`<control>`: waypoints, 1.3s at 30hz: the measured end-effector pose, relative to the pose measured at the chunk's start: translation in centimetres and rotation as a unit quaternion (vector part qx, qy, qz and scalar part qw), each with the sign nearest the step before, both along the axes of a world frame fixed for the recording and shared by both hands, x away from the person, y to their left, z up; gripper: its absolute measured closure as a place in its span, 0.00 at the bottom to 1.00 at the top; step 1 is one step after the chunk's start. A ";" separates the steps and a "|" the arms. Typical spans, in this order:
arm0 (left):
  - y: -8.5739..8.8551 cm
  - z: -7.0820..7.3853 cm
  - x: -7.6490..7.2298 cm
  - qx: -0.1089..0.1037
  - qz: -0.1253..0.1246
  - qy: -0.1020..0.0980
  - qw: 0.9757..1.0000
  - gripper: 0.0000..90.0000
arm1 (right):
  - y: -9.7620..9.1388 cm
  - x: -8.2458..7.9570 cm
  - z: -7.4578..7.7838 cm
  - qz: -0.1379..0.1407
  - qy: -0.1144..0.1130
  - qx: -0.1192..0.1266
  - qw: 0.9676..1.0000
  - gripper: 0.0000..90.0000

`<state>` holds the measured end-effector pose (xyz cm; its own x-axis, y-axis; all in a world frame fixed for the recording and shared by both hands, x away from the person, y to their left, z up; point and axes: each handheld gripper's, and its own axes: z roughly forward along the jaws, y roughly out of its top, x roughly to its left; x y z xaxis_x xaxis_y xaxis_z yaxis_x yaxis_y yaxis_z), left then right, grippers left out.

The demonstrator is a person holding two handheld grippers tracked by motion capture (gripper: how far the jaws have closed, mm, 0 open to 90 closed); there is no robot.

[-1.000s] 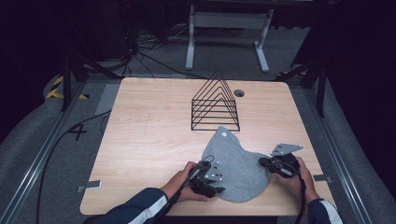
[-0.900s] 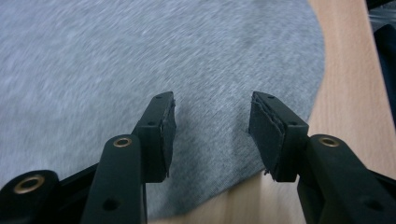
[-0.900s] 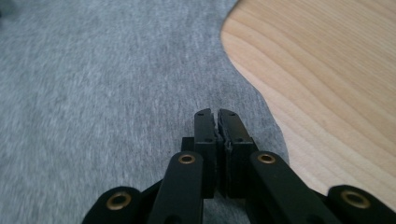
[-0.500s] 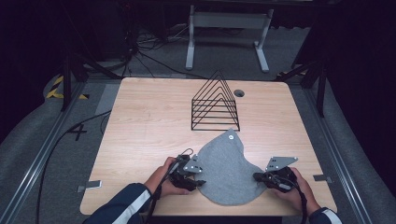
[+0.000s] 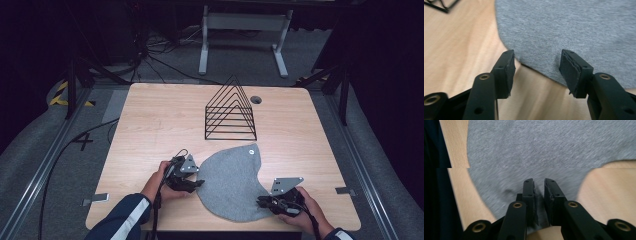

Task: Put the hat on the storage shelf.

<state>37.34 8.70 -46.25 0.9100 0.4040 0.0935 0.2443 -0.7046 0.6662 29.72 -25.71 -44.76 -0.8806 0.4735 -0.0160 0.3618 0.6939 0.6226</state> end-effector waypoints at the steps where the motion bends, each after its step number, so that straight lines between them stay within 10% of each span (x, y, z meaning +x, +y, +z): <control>1: 0.0 0.0 0.0 0.000 0.000 0.000 1.000 0.50 | -0.3 0.2 0.4 -0.008 -0.009 0.011 1.000 0.88; 12: -4.9 1.9 -3.3 -0.050 -0.068 -0.001 0.996 0.48 | -1.4 6.2 2.0 -0.068 -0.063 0.024 0.995 0.97; 22: -12.9 0.4 -7.0 -0.031 -0.178 0.011 0.984 0.51 | 2.2 11.5 0.8 -0.070 -0.067 0.019 0.995 0.98; 32: -9.7 -0.1 -5.4 -0.014 -0.152 0.042 0.987 0.59 | 2.1 12.0 -0.4 -0.071 -0.043 -0.005 0.997 0.99; 39: -3.2 0.1 -3.3 -0.002 -0.085 0.060 0.995 0.60 | 0.9 9.0 -0.1 -0.060 -0.017 -0.009 0.998 1.00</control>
<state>34.03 5.47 -46.11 0.9697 0.2434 -0.0209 0.1996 -0.7401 0.6421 38.74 -24.77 -44.91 -0.8165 0.5749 -0.0537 0.4221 0.6577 0.6239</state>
